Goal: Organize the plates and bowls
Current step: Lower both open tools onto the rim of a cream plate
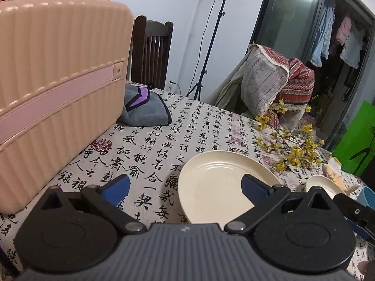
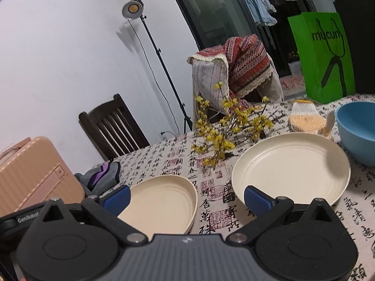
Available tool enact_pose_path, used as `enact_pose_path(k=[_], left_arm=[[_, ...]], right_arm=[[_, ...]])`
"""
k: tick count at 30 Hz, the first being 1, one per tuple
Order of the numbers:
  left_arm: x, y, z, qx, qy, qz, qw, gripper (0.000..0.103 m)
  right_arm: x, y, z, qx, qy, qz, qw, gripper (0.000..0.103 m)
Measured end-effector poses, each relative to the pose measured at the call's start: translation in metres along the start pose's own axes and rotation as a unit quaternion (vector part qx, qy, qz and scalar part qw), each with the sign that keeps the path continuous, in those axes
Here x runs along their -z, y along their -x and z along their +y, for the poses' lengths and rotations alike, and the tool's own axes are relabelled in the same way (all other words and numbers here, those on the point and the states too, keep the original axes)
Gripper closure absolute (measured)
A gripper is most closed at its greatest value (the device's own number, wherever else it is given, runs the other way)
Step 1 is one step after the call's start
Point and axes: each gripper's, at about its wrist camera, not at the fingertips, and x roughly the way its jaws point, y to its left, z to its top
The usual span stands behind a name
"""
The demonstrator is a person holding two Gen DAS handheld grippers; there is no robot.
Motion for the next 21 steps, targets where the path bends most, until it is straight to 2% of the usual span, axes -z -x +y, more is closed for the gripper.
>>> enact_pose_path(k=[10,14,19,21], left_arm=[[-0.006,-0.028,-0.001,-0.022,0.007,0.017,0.9996,0.000],[-0.006,-0.039,0.001,-0.028,0.011,0.021,0.9993,0.000],[0.000,-0.049,0.005,-0.018,0.012,0.025,0.9994,0.000],[0.000,-0.052,0.007,-0.014,0.014,0.027,0.9994,0.000]], right_arm=[[0.005,-0.028,0.004,0.000,-0.004,0.024,1.000,0.000],[0.007,-0.039,0.006,0.005,-0.001,0.034,0.999,0.005],[0.008,-0.051,0.013,0.008,0.010,0.043,0.999,0.009],[0.009,-0.056,0.015,0.011,0.014,0.047,0.999,0.014]])
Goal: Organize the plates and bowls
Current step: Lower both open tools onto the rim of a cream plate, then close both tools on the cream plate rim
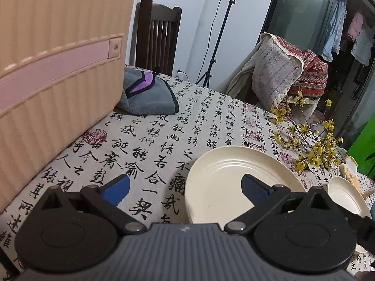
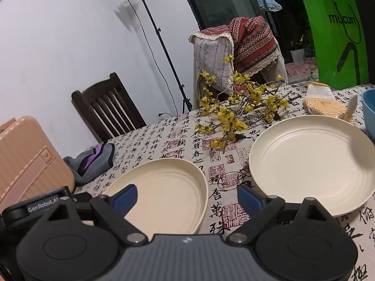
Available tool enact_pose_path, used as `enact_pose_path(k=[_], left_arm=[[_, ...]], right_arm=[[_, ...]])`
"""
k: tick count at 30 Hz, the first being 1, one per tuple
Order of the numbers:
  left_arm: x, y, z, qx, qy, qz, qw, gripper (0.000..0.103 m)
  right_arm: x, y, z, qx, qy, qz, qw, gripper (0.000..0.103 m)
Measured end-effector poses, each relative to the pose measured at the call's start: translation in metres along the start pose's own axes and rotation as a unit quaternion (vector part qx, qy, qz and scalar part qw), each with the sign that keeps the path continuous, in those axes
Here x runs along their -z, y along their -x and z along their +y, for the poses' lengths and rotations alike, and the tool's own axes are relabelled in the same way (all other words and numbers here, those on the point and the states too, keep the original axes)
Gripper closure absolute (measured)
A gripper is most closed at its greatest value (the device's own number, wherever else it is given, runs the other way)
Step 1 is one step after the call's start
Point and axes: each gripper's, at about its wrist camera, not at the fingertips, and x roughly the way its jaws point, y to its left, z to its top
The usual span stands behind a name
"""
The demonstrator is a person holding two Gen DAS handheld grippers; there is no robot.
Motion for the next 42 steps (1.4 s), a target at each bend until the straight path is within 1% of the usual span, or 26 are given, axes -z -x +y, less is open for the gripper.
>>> enact_pose_path(k=[4,6,11,13,15,17,19,20,22,24,25,27,29,31,34,36,38,39,41,42], left_arm=[[0.000,-0.004,0.005,0.007,0.004,-0.004,1.0000,0.000],[0.001,-0.007,0.006,0.006,0.003,-0.002,1.0000,0.000],[0.005,-0.017,0.003,0.010,-0.010,0.009,0.9999,0.000],[0.006,-0.019,0.002,0.012,-0.016,0.008,0.9998,0.001],[0.007,-0.020,0.001,0.017,-0.018,0.009,0.9996,0.005],[0.009,-0.021,0.001,0.019,-0.018,0.010,0.9996,0.007],[0.011,-0.023,0.001,0.021,-0.018,0.011,0.9996,0.010],[0.011,-0.025,0.001,0.024,-0.019,0.012,0.9995,0.013],[0.013,-0.027,0.000,0.025,-0.022,0.015,0.9994,0.016],[0.014,-0.028,-0.001,0.027,-0.026,0.014,0.9992,0.021],[0.015,-0.029,-0.001,0.029,-0.028,0.014,0.9991,0.022],[0.016,-0.029,-0.003,0.034,-0.030,0.011,0.9989,0.026],[0.017,-0.029,-0.003,0.037,-0.031,0.011,0.9988,0.028],[0.018,-0.029,-0.004,0.041,-0.028,0.012,0.9987,0.033],[0.019,-0.032,-0.003,0.039,-0.024,0.016,0.9988,0.044],[0.019,-0.034,-0.002,0.037,-0.022,0.019,0.9989,0.057],[0.019,-0.034,-0.001,0.036,-0.019,0.017,0.9990,0.061],[0.020,-0.034,-0.001,0.038,-0.018,0.016,0.9990,0.065],[0.020,-0.034,-0.001,0.042,-0.016,0.019,0.9988,0.071],[0.020,-0.034,-0.001,0.041,-0.015,0.019,0.9989,0.073]], right_arm=[[0.001,-0.011,0.003,0.010,0.002,0.007,1.000,0.018],[0.001,-0.018,0.004,0.017,0.004,0.010,1.000,0.023],[0.001,-0.034,0.007,0.036,0.013,0.020,0.999,0.030],[0.001,-0.040,0.006,0.042,0.014,0.024,0.999,0.033],[0.001,-0.045,0.006,0.045,0.014,0.028,0.999,0.038],[0.001,-0.049,0.007,0.045,0.017,0.031,0.998,0.042],[0.002,-0.051,0.009,0.046,0.027,0.029,0.998,0.044],[0.003,-0.052,0.009,0.046,0.032,0.028,0.998,0.046],[0.004,-0.055,0.008,0.039,0.031,0.030,0.998,0.050],[0.006,-0.058,0.005,0.032,0.024,0.035,0.999,0.055],[0.007,-0.058,0.003,0.029,0.019,0.036,0.999,0.056],[0.009,-0.060,-0.001,0.021,0.011,0.038,0.999,0.062],[0.010,-0.060,-0.003,0.017,0.011,0.034,0.999,0.063],[0.011,-0.060,-0.004,0.008,0.007,0.033,0.999,0.066],[0.014,-0.061,-0.003,0.008,0.015,0.026,1.000,0.068],[0.015,-0.061,-0.002,0.011,0.020,0.024,0.999,0.071],[0.015,-0.060,-0.004,0.011,0.021,0.022,0.999,0.076],[0.015,-0.061,-0.004,0.011,0.021,0.021,0.999,0.079],[0.016,-0.061,-0.005,0.012,0.022,0.020,0.999,0.083],[0.016,-0.060,-0.005,0.012,0.020,0.020,1.000,0.083]])
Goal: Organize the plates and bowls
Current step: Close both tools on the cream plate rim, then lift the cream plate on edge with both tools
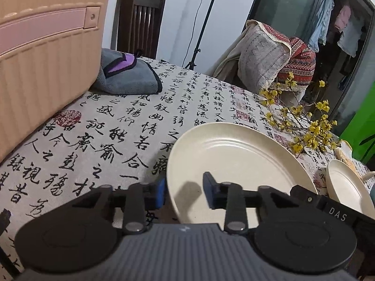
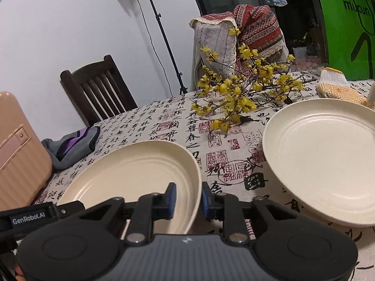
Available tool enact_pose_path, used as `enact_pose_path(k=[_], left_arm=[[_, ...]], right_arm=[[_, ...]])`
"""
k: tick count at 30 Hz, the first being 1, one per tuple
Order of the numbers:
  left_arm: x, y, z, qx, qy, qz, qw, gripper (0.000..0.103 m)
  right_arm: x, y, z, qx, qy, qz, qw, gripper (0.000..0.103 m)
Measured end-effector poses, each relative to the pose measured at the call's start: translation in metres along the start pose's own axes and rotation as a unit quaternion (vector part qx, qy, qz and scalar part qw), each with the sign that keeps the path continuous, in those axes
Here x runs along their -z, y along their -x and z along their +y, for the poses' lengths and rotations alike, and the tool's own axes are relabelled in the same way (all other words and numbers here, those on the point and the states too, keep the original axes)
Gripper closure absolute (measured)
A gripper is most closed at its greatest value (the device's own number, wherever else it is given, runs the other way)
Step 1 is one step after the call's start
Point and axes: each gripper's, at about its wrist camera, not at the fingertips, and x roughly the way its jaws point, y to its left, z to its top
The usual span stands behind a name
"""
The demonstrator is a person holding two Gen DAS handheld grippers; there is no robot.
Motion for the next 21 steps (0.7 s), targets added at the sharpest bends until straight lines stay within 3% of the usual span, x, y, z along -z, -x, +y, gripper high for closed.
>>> enact_pose_path(k=[5,9,21], left_arm=[[-0.0008,-0.0007,0.0038,-0.011,0.009,0.001,0.9999,0.085],[-0.0001,0.0002,0.0031,-0.021,0.005,-0.002,0.9998,0.086],[0.0015,0.0003,-0.0002,-0.031,-0.008,-0.007,0.9995,0.087]], right_arm=[[0.0002,0.0002,-0.0010,0.000,-0.004,0.000,1.000,0.085],[0.0008,0.0007,-0.0010,0.002,-0.005,0.000,1.000,0.091],[0.0009,0.0013,-0.0063,-0.008,-0.027,-0.004,1.000,0.094]])
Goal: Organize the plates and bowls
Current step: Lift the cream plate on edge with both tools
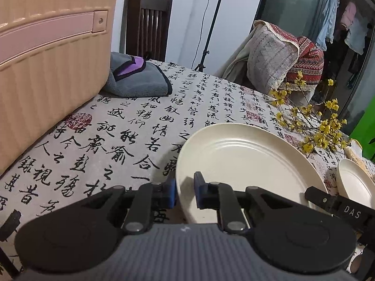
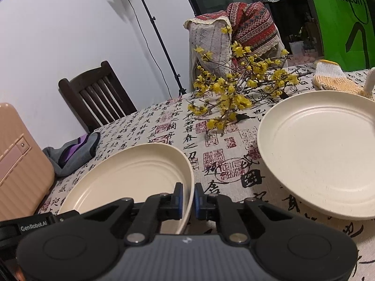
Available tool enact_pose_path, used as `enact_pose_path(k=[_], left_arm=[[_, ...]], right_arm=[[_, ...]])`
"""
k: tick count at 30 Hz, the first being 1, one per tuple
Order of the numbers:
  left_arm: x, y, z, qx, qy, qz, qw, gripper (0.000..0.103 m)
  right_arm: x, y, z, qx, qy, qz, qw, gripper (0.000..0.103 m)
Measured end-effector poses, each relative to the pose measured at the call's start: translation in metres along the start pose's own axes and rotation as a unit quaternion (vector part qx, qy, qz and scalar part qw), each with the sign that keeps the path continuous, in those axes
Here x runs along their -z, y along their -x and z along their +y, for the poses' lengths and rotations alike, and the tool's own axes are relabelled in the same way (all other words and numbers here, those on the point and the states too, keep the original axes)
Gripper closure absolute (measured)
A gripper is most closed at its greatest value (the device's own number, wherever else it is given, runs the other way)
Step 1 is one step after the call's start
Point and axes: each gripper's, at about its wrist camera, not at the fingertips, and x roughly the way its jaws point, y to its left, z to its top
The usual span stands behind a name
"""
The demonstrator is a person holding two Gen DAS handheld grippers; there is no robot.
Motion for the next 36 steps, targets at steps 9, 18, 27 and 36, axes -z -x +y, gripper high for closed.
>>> enact_pose_path(k=[9,18,27,36], left_arm=[[0.000,0.001,0.000,-0.005,-0.002,-0.003,1.0000,0.087],[0.001,0.006,-0.003,-0.012,-0.010,-0.018,0.9997,0.087],[0.001,0.012,-0.005,-0.010,-0.016,-0.029,0.9994,0.087],[-0.002,0.024,-0.006,-0.004,-0.019,-0.051,0.9985,0.087]], right_arm=[[0.001,0.001,0.005,0.001,0.015,-0.003,1.000,0.094],[0.001,0.006,0.009,0.001,0.028,-0.018,0.999,0.093],[0.002,0.012,0.011,0.002,0.035,-0.036,0.999,0.093],[0.004,0.021,0.015,0.001,0.049,-0.066,0.997,0.093]])
